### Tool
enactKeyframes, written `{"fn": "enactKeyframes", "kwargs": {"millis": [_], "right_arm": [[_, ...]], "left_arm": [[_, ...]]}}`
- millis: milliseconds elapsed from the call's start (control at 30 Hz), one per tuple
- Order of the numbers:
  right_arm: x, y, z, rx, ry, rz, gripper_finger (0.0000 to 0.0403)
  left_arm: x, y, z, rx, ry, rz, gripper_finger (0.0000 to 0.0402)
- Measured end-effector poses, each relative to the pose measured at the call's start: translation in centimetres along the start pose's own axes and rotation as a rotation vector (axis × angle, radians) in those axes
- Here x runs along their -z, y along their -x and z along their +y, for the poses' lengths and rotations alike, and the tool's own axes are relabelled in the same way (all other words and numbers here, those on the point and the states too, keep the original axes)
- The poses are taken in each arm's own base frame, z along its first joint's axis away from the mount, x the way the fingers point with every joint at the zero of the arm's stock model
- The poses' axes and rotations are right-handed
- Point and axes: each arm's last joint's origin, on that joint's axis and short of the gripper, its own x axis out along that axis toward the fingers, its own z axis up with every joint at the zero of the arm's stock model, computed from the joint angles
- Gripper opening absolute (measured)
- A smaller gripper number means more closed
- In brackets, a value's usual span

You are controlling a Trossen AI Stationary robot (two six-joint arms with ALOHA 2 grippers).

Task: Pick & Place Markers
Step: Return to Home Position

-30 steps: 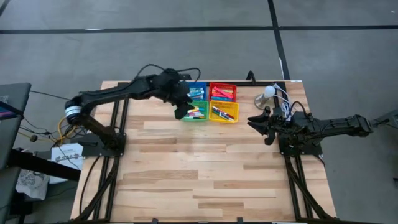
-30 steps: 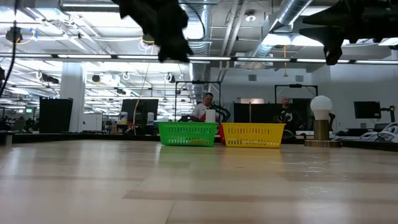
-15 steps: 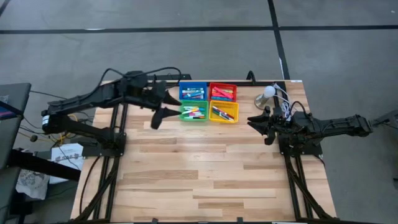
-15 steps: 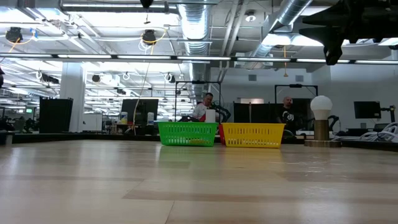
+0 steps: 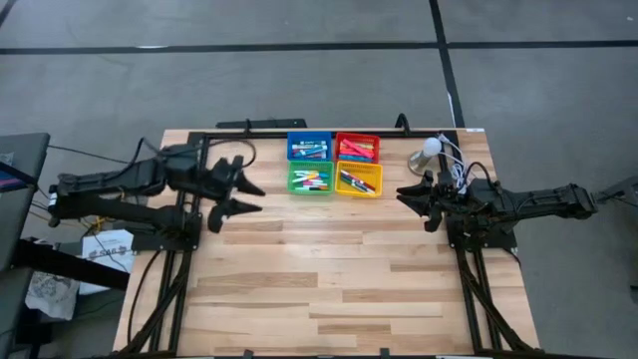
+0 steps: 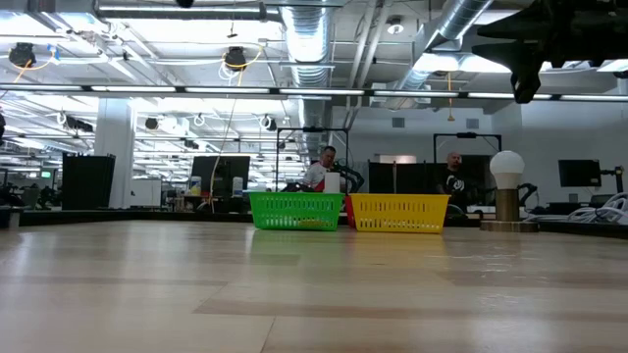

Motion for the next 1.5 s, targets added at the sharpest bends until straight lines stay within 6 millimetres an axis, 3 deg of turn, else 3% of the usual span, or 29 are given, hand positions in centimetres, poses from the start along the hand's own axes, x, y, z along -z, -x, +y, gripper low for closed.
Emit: {"fn": "enactKeyframes", "kwargs": {"millis": [433, 767, 1267, 1500], "right_arm": [[0.0, 0.0, 0.0, -0.003, 0.006, -0.003, 0.0109], [-0.1, 0.0, 0.1, -0.028, 0.031, -0.004, 0.0109], [-0.3, 0.0, 0.3, -0.086, 0.027, -0.007, 0.0109], [-1.3, 0.9, 0.4, -0.11, 0.038, -0.099, 0.0109]], "left_arm": [[8.0, 4.3, -1.4, -0.1, 0.08, -0.247, 0.0178], [13.1, 3.7, -1.0, -0.088, 0.079, -0.235, 0.0178], [17.0, 3.6, -0.5, -0.091, 0.102, -0.324, 0.0178], [17.2, 4.4, -0.5, -0.1, 0.068, -0.374, 0.0178]]}}
